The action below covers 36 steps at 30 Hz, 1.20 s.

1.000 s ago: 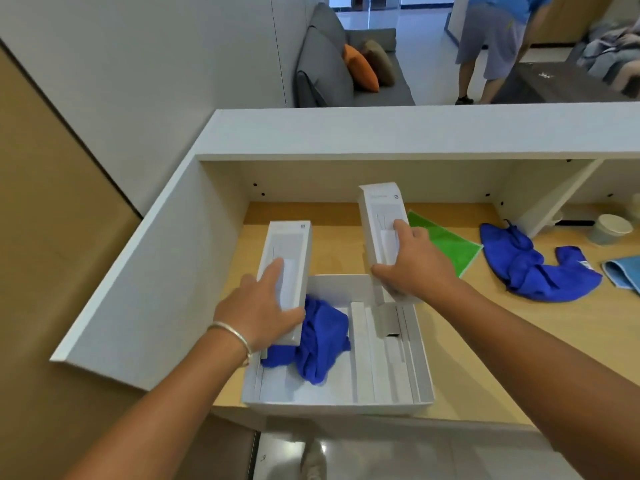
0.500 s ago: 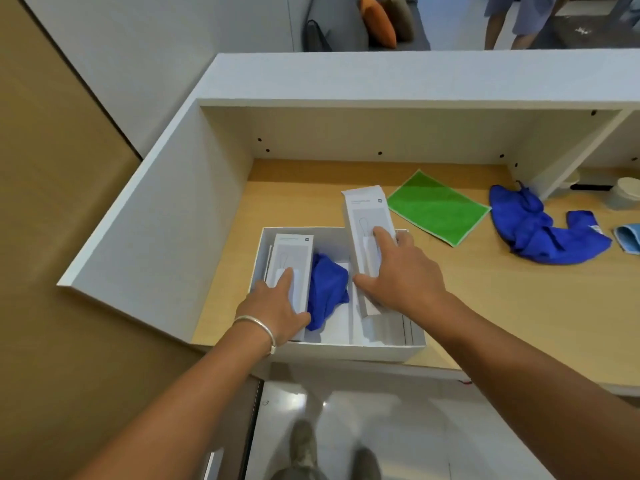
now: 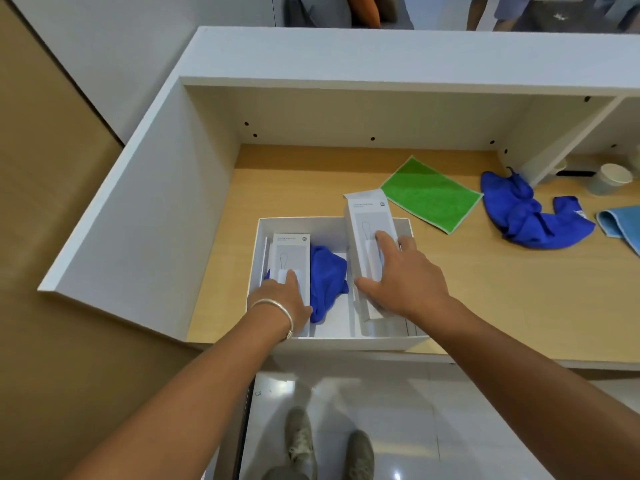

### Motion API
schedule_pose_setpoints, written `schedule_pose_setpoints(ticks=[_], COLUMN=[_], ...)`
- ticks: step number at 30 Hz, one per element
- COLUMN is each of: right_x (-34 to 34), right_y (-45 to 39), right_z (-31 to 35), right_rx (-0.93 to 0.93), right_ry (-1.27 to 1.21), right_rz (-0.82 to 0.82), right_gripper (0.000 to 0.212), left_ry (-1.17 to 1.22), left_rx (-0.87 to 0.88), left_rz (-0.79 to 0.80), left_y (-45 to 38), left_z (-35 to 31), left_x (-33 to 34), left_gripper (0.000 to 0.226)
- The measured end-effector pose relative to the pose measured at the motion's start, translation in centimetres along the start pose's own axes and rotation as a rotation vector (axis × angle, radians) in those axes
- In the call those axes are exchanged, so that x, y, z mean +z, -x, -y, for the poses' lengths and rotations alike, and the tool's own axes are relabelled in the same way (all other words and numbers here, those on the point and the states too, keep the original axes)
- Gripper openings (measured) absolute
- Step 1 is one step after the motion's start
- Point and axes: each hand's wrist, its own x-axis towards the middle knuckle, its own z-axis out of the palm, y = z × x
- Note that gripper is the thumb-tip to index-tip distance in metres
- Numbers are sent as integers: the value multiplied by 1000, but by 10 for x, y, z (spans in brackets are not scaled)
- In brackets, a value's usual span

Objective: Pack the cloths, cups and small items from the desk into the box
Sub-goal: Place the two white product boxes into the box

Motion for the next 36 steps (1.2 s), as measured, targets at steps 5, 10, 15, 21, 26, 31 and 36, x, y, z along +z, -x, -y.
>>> schedule_pose_setpoints(ticks=[5,10,15,21,26,31,36], right_x=[-4,3,16,30,45,70,96], right_y=[22,38,36,20,8,-2,-3], right_z=[14,33,47,57,60,66,66], right_rx=[-32,-78,-57,-21,-12,20,37], right_ry=[15,9,47,42,8,2,-54], right_rz=[-2,47,107,100,73,90,104], right_gripper=[86,85,79,76,68,59,73], left_ry=[135,303,334,414,488,518,556], left_rx=[125,206,159,149,176,158,159], left_rz=[-256,-615,-523,-402,-367,-358,-322], left_y=[19,24,15,6,1,-6,-8], left_z=[25,56,71,71,68,67,68], left_x=[-14,-21,-16,-8,-8,-3,1], left_gripper=[56,43,54,55,40,51,58])
